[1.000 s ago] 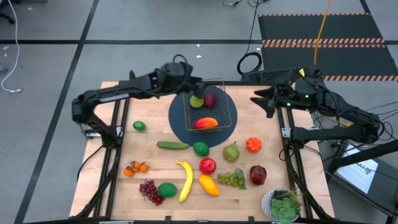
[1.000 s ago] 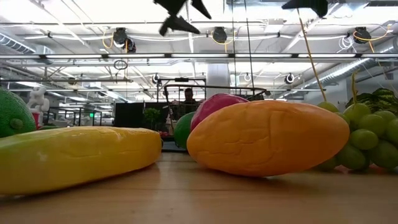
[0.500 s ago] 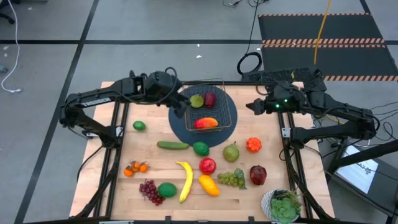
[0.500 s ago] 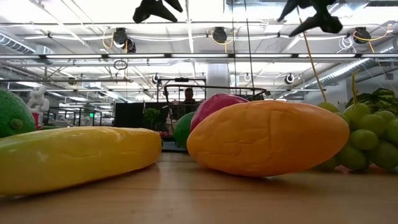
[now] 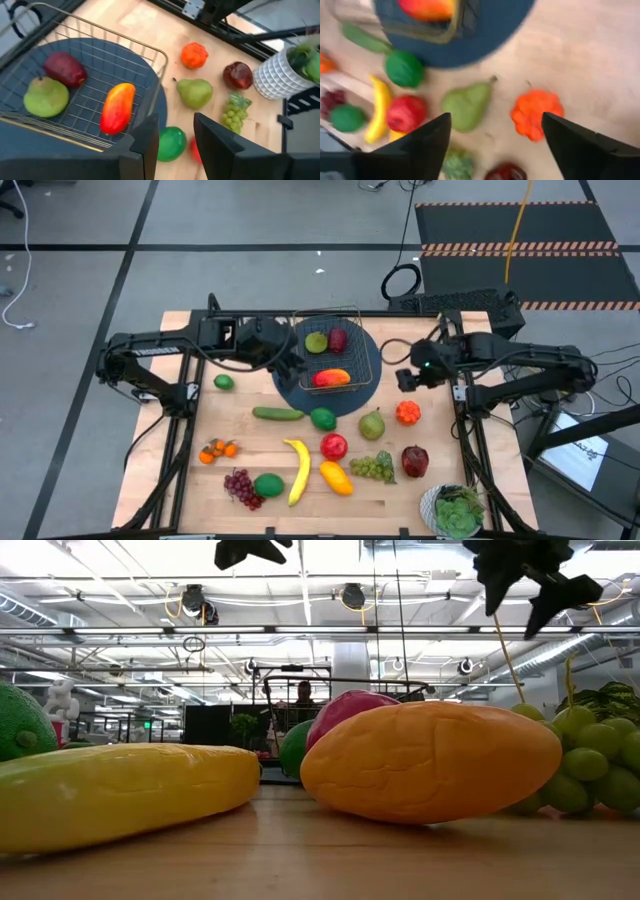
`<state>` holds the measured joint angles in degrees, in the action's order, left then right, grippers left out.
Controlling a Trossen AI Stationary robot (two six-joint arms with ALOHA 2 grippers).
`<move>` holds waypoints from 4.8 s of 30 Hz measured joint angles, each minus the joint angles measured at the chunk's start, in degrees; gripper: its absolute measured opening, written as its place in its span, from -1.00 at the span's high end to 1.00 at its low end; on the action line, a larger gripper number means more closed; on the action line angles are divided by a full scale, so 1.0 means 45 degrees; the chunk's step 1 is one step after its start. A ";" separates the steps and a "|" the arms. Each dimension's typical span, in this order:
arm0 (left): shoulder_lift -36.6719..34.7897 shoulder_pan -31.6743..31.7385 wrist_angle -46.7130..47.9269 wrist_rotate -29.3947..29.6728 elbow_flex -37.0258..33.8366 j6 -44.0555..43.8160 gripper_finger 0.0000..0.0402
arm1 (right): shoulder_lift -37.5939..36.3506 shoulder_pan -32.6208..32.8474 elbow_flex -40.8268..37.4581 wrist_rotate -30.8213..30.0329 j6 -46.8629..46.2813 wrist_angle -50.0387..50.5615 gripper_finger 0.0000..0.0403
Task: Build produce basket
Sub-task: Put the orange pumpkin into the gold wire basket
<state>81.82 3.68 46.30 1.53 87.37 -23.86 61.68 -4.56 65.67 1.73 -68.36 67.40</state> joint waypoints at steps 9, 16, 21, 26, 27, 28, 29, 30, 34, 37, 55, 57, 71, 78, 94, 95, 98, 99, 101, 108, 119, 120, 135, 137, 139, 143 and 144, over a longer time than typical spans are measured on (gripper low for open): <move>-0.0005 -0.0277 0.0000 0.0006 -0.0005 0.0083 0.39 | 0.1032 0.0079 -0.1469 0.1356 -0.1711 0.0402 -0.96; -0.0005 -0.0272 0.0005 0.0016 -0.0005 0.0141 0.39 | 0.1151 0.0220 -0.3211 0.1968 -0.1618 -0.0585 -0.98; -0.0005 -0.0272 0.0005 0.0048 -0.0005 0.0161 0.39 | 0.1145 0.0205 -0.4167 0.1664 -0.1273 -0.1824 -0.98; -0.0005 -0.0267 0.0001 0.0235 -0.0005 0.0186 0.39 | 0.1145 0.0205 -0.4948 0.1607 -0.1587 -0.2987 -0.98; -0.0005 -0.0267 0.0005 0.0241 -0.0005 0.0173 0.39 | 0.1147 0.0205 -0.5078 0.1604 -0.1624 -0.3165 -0.98; -0.0005 -0.0267 0.0005 0.0243 -0.0005 0.0161 0.39 | 0.1150 0.0205 -0.5193 0.1603 -0.1635 -0.3289 -0.98; -0.0005 -0.0267 0.0005 0.0244 -0.0005 0.0148 0.39 | 0.1150 0.0205 -0.5289 0.1593 -0.1662 -0.3383 -0.98; -0.0005 -0.0267 0.0005 0.0244 -0.0005 0.0141 0.39 | 0.1150 0.0205 -0.5373 0.1576 -0.1679 -0.3484 -0.98; -0.0005 -0.0267 0.0004 0.0254 -0.0005 0.0152 0.39 | 0.1150 0.0205 -0.5676 0.1417 -0.1697 -0.3828 -0.98; -0.0005 -0.0267 -0.0005 0.0261 -0.0005 0.0155 0.39 | 0.1146 0.0205 -0.6014 0.1329 -0.1682 -0.4343 -0.98; -0.0005 -0.0302 -0.0050 0.0243 -0.0005 -0.0141 0.39 | 0.0870 0.0200 -0.6999 0.2105 -0.2334 -0.7331 -0.68; -0.0005 -0.0340 0.0014 0.0235 -0.0005 -0.0075 0.39 | 0.0685 0.0200 -0.6999 0.2399 -0.2609 -0.8080 -0.69; -0.0010 -0.0345 0.0504 0.0223 -0.0005 0.0163 0.39 | -0.1199 0.0205 -0.6999 0.2968 -0.4901 -1.3047 -0.71; -0.0015 -0.0335 0.1011 0.0334 -0.0005 -0.0112 0.39 | -0.1261 0.0129 -0.6994 0.1489 -0.4781 -1.6785 -0.71; -0.0029 0.0492 0.0695 0.0371 -0.0005 -0.0919 0.39 | -0.1308 -0.2572 -0.6989 0.2184 0.2129 -2.0396 -0.71; -0.0029 0.0548 0.0691 0.0371 -0.0005 -0.1129 0.39 | -0.1299 -0.2767 -0.6989 0.2381 0.2630 -2.0397 -0.71; -0.0029 0.0639 0.0695 0.0371 -0.0005 -0.1549 0.39 | -0.1298 -0.3311 -0.6989 0.2974 0.4066 -2.0596 -0.71; -0.0029 0.0654 0.0695 0.0374 -0.0005 -0.1654 0.39 | -0.1302 -0.3452 -0.6989 0.3047 0.4524 -2.0629 -0.71; -0.0029 0.0671 0.0695 0.0491 -0.0005 -0.1818 0.39 | -0.1300 -0.3726 -0.6989 0.3352 0.5524 -2.0630 -0.71; -0.0029 0.0666 0.0697 0.1012 -0.0005 -0.2494 0.39 | -0.1298 -0.4234 -0.6989 0.4012 0.9083 -2.0639 -0.71; -0.0029 0.0661 0.0699 0.1575 -0.0005 -0.2827 0.39 | -0.1298 -0.4244 -0.6989 0.3859 1.3403 -2.0637 -0.71; -0.0029 0.0661 0.0699 0.1623 -0.0005 -0.2826 0.39 | -0.1298 -0.4244 -0.6989 0.3721 1.3690 -2.0634 -0.71; -0.0029 0.0671 0.0699 0.1789 -0.0005 -0.2735 0.39 | -0.1298 -0.4244 -0.6989 0.3604 1.4103 -2.0634 -0.71; -0.0029 0.0668 0.0702 0.1789 -0.0005 -0.2737 0.39 | -0.1298 -0.4244 -0.6989 0.3437 1.3057 -2.0634 -0.71; -0.0029 0.0666 0.0704 0.1789 -0.0005 -0.2806 0.39 | -0.1298 -0.4244 -0.6989 0.3275 1.1924 -2.0634 -0.71; -0.0029 0.0654 0.0704 0.1789 -0.0005 -0.2893 0.39 | -0.1298 -0.4244 -0.6989 0.3285 1.0073 -2.0634 -0.71; -0.0028 0.0643 0.0704 0.1789 -0.0005 -0.3020 0.39 | -0.1298 -0.4244 -0.6989 0.3285 0.9563 -2.0634 -0.71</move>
<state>81.69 6.57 49.47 9.58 87.35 -37.45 55.83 -23.66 34.22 16.51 -25.32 -25.45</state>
